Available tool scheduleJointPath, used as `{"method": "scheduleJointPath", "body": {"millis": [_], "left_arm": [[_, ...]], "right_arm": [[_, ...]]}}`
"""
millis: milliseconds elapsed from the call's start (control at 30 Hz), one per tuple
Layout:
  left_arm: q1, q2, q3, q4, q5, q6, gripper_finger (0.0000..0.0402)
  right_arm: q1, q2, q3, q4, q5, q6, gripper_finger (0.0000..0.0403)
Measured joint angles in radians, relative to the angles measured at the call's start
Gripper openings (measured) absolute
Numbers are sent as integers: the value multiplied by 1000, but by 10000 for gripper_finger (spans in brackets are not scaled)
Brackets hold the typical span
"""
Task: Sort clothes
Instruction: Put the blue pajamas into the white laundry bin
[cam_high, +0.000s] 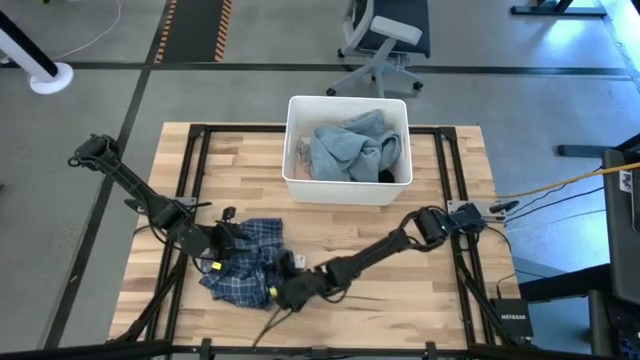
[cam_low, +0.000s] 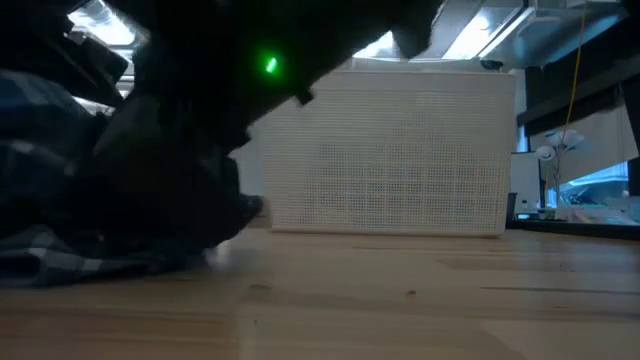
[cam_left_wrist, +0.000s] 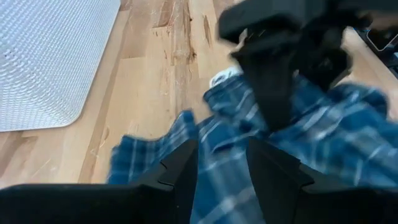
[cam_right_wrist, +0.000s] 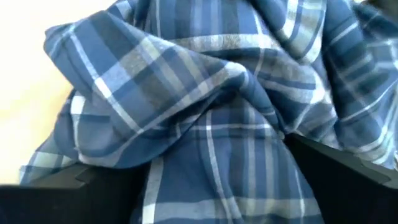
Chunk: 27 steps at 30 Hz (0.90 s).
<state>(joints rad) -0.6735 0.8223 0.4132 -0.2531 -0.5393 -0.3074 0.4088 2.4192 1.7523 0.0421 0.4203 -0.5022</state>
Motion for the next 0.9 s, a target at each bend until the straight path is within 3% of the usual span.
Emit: {"method": "scheduleJointPath", "body": {"millis": [267, 500, 700, 900], "left_arm": [[0, 0, 0, 3, 0, -6, 131], [1, 1, 2, 17, 35, -74, 131], [-2, 2, 103, -300, 209, -136, 131], [-11, 1, 300, -686, 220, -305, 131]], "right_arm": [[-86, 21, 0, 41, -38, 22, 385], [-94, 21, 1, 41, -47, 24, 385], [-79, 21, 1, 9, -37, 25, 385], [-76, 21, 1, 8, -20, 26, 385]]}}
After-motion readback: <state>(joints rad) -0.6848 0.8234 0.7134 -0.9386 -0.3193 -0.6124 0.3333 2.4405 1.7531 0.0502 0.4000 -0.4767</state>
